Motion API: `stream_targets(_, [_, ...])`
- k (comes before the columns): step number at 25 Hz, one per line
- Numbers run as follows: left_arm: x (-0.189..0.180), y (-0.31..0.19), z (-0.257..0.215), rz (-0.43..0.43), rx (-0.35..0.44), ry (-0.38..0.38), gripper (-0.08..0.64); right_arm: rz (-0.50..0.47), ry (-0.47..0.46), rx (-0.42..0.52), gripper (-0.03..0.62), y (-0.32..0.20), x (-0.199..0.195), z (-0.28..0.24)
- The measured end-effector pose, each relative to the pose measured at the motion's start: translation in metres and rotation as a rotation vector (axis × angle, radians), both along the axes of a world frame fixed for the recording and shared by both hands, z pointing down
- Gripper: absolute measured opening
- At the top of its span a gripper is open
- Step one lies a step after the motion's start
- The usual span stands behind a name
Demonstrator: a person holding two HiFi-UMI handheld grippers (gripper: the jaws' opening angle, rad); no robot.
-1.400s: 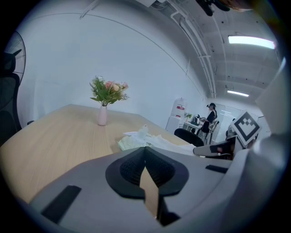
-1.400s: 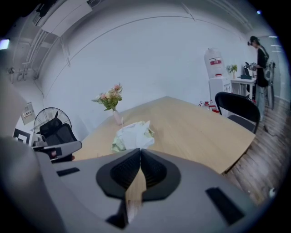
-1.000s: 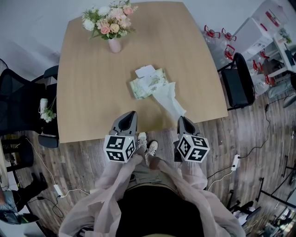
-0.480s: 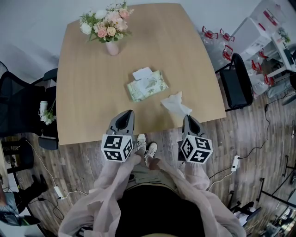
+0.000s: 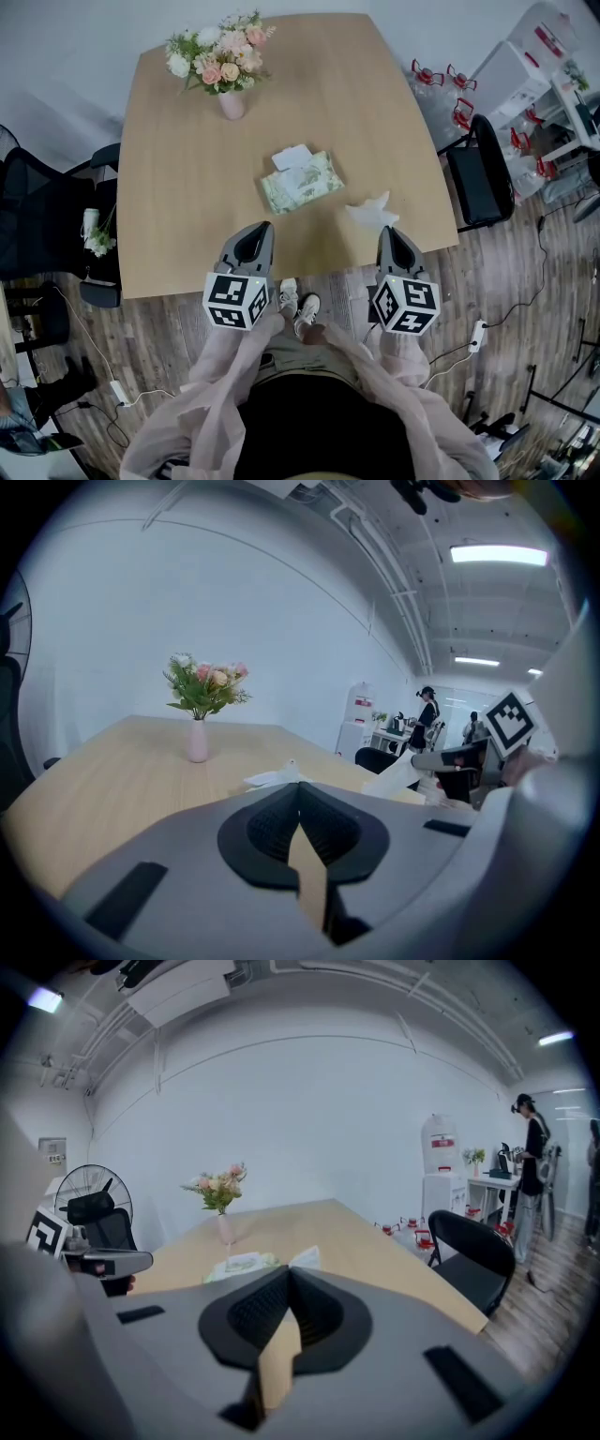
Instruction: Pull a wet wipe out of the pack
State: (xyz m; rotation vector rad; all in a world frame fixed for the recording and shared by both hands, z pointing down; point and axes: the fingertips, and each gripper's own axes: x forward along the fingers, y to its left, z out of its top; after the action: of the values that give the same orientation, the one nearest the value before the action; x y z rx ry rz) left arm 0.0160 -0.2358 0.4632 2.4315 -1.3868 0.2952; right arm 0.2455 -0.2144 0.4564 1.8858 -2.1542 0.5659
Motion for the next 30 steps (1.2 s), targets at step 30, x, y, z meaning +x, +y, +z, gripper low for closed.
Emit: stream_targets(30, [0.004,-0.027,-0.038,0.122,0.081,0.017,0.009,-0.309,0.033,0.109,0.008,-0.045,-0.055,-0.046])
